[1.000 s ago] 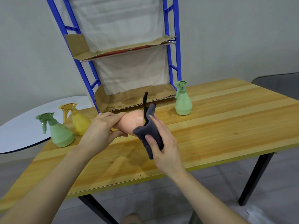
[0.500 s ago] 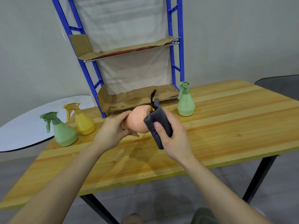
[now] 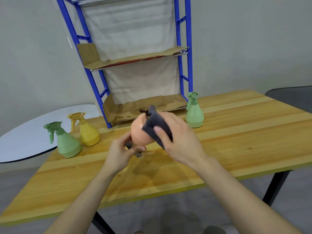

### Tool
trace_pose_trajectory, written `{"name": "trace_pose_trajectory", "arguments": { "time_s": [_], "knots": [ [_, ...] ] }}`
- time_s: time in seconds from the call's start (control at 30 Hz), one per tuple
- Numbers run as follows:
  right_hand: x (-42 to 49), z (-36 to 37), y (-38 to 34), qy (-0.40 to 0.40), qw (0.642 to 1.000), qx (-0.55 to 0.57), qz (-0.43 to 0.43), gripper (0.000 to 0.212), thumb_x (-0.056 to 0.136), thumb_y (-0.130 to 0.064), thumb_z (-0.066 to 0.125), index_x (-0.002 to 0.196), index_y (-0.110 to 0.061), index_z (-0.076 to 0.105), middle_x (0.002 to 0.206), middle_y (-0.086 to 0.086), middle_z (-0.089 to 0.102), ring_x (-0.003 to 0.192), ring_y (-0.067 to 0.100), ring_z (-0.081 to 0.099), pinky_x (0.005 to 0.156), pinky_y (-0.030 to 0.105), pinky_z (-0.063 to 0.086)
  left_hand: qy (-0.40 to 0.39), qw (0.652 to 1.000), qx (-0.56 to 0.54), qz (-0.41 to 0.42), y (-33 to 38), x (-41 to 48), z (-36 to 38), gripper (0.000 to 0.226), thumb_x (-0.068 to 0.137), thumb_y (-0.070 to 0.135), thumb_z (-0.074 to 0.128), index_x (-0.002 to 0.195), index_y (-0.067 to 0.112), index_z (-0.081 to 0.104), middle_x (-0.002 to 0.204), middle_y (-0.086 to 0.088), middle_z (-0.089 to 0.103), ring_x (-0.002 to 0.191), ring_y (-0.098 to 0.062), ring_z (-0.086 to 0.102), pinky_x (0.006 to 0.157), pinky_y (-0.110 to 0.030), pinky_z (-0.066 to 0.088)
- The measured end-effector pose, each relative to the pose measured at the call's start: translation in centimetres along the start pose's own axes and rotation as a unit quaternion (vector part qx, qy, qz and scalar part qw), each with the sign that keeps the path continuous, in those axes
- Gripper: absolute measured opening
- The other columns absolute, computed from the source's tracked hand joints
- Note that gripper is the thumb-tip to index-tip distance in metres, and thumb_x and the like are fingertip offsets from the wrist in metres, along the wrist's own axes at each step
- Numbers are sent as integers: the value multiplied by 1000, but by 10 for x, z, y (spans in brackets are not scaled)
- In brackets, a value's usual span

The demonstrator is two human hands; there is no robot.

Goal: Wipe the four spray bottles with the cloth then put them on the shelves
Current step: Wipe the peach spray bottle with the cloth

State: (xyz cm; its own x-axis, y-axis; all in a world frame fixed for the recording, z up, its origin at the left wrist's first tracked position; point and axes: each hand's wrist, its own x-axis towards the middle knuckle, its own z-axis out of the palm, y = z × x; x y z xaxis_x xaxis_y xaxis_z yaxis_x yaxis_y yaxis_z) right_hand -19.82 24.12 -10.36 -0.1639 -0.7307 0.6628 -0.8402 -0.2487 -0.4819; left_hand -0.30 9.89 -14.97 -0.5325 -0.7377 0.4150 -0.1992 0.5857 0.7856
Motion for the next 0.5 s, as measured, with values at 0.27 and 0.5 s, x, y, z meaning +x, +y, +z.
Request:
{"name": "trace_pose_trajectory", "arguments": {
  "time_s": [0.27, 0.5],
  "knots": [
    [46, -14, -14, -94, 994, -3, 63, 31, 105, -43, 59, 130, -26, 65, 126, -3, 73, 116, 25, 66, 100, 43, 54, 8, 999, -38, -15, -7, -7, 15, 42, 83, 4, 89, 122, 13, 74, 80, -9, 77, 63, -39, 74, 65, -48, 65],
    [23, -13, -15, -66, 997, -32, -30, 37, 104, -37, 61, 139, -23, 60, 135, -3, 67, 123, 22, 61, 103, 37, 48, 24, 996, -80, -13, -2, -6, 15, 42, 79, 1, 89, 118, 7, 74, 94, -9, 83, 83, -26, 80, 70, -23, 61]
  ]
}}
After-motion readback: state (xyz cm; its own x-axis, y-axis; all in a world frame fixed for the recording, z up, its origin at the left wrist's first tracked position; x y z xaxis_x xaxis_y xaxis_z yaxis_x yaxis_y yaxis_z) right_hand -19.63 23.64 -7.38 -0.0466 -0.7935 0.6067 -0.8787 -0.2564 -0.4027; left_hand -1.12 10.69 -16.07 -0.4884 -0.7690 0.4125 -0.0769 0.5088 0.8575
